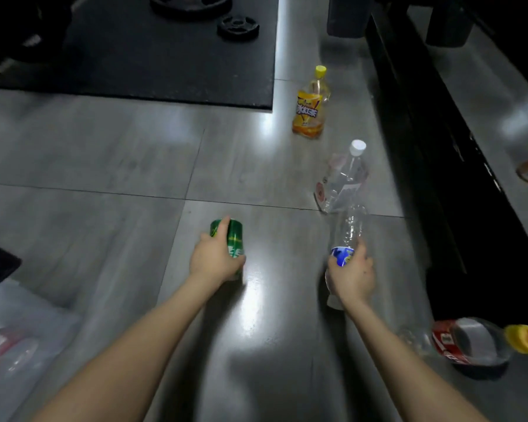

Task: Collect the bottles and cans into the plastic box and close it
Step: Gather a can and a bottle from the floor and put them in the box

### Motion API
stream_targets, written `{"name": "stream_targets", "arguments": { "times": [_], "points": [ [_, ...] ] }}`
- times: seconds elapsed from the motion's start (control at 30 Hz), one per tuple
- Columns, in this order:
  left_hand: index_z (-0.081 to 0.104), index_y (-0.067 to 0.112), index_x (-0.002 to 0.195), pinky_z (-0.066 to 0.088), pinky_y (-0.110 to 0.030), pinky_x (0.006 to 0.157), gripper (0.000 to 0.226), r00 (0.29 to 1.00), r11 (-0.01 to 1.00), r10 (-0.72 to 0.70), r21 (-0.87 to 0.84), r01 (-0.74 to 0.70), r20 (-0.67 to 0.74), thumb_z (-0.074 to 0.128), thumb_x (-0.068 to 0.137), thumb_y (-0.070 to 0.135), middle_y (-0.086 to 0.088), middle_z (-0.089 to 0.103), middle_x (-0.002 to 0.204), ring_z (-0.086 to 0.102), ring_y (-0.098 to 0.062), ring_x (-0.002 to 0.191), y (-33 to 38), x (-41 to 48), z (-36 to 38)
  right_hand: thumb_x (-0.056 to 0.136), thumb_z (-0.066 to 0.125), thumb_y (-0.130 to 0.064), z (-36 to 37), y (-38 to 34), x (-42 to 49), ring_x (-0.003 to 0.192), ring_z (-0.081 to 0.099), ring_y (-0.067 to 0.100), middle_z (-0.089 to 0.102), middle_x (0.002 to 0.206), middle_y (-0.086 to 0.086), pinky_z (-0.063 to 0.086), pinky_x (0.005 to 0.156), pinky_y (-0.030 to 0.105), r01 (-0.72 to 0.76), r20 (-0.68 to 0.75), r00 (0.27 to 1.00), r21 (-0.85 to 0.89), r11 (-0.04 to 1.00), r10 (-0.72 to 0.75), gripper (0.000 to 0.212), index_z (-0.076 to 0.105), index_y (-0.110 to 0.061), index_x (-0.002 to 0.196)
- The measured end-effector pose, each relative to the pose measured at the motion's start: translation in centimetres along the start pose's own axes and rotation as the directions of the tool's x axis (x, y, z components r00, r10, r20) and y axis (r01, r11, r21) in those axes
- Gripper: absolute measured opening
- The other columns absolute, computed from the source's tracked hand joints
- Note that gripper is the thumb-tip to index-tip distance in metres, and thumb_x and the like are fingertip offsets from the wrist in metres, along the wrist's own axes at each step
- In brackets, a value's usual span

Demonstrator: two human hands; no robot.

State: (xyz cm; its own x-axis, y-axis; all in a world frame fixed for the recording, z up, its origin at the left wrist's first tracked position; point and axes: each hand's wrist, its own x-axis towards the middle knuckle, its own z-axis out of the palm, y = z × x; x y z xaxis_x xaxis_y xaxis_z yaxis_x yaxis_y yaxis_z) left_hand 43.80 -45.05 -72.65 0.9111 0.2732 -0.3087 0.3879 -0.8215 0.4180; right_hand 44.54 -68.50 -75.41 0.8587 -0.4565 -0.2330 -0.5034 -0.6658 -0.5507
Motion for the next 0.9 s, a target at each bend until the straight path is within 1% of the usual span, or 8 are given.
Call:
{"name": "stream_targets", "arguments": {
  "times": [0.13,0.27,0.37,0.47,0.6,0.73,0.8,0.9],
  "points": [
    [0.014,0.035,0.146,0.046,-0.038,0.090,0.088,0.994,0.989,0.106,0.106,-0.105,-0.004,0.066,0.076,0.043,-0.022,0.046,0.122,0.055,-0.042,0.106,-0.7,-1.8,-7.6,0.079,0.068,-0.028,1.2,-6.4,-3.8,0.117,0.052,0.033,0.050,0.132,0.014,0.044,0.096,0.042,0.177,0.194,0.957,0.207,0.962,-0.217,0.072,0.033,-0.024,0.142],
    [0.015,0.040,0.145,0.046,-0.035,0.086,0.088,0.982,0.989,0.115,0.106,-0.100,-0.150,0.066,0.074,0.050,-0.019,0.048,0.116,0.057,-0.041,0.100,-3.5,-5.2,-17.1,0.065,0.069,-0.038,1.9,-14.3,-8.4,0.112,0.057,0.029,0.058,0.124,0.008,0.047,0.097,0.046,0.272,0.338,0.857,0.346,0.898,-0.390,0.079,0.037,-0.030,0.137],
    [0.019,0.042,0.143,0.043,-0.035,0.091,0.087,0.943,1.000,0.001,-0.016,-0.006,-0.331,0.067,0.071,0.055,-0.019,0.051,0.119,0.054,-0.038,0.110,-8.5,-8.8,-24.1,0.071,0.073,-0.032,2.4,-20.0,-13.2,0.111,0.058,0.022,0.060,0.117,-0.006,0.046,0.099,0.043,0.352,0.399,0.748,0.437,0.827,-0.530,0.073,0.040,-0.030,0.137],
    [0.024,0.037,0.143,0.041,-0.037,0.098,0.091,0.862,0.981,-0.176,-0.159,0.113,-0.476,0.063,0.064,0.063,-0.017,0.053,0.131,0.050,-0.034,0.122,-15.8,-12.5,-29.8,0.071,0.074,-0.035,2.9,-25.6,-18.8,0.101,0.061,0.015,0.058,0.096,-0.024,0.049,0.098,0.040,0.387,0.450,0.625,0.532,0.753,-0.638,0.070,0.043,-0.036,0.134],
    [0.025,0.033,0.143,0.041,-0.038,0.100,0.097,0.766,0.904,-0.419,-0.304,0.301,-0.487,0.053,0.057,0.066,-0.016,0.052,0.136,0.050,-0.035,0.123,-25.1,-16.7,-33.4,0.067,0.074,-0.044,4.3,-31.7,-26.1,0.094,0.062,0.008,0.062,0.099,-0.021,0.054,0.091,0.041,0.449,0.495,0.429,0.609,0.654,-0.755,0.067,0.050,-0.039,0.129],
    [0.025,0.028,0.144,0.041,-0.038,0.099,0.085,0.732,0.826,-0.552,-0.377,0.418,-0.399,0.065,0.074,0.053,-0.020,0.050,0.136,0.049,-0.038,0.123,-31.5,-18.1,-31.9,0.067,0.074,-0.042,6.3,-36.3,-32.9,0.081,0.062,0.012,0.063,0.090,-0.015,0.053,0.074,0.033,0.610,0.636,0.225,0.499,0.616,-0.738,0.057,0.060,-0.031,0.121],
    [0.025,0.026,0.144,0.043,-0.040,0.100,0.085,0.713,0.789,-0.599,-0.420,0.448,-0.365,0.066,0.074,0.050,-0.020,0.051,0.136,0.051,-0.039,0.121,-34.1,-18.1,-31.0,0.071,0.072,-0.036,8.3,-37.9,-36.0,0.080,0.062,0.019,0.065,0.103,-0.003,0.050,0.067,0.032,0.766,0.723,0.141,0.353,0.537,-0.677,0.051,0.062,-0.021,0.118],
    [0.025,0.027,0.143,0.047,-0.042,0.097,0.091,0.705,0.752,-0.639,-0.443,0.488,-0.308,0.062,0.065,0.054,-0.019,0.055,0.131,0.055,-0.038,0.115,-37.5,-17.9,-29.7,0.074,0.069,-0.029,13.2,-39.0,-39.4,0.107,0.060,0.026,0.059,0.127,0.005,0.054,0.085,0.034,0.943,0.846,0.112,0.074,0.324,-0.521,0.057,0.055,-0.014,0.127]
  ]
}}
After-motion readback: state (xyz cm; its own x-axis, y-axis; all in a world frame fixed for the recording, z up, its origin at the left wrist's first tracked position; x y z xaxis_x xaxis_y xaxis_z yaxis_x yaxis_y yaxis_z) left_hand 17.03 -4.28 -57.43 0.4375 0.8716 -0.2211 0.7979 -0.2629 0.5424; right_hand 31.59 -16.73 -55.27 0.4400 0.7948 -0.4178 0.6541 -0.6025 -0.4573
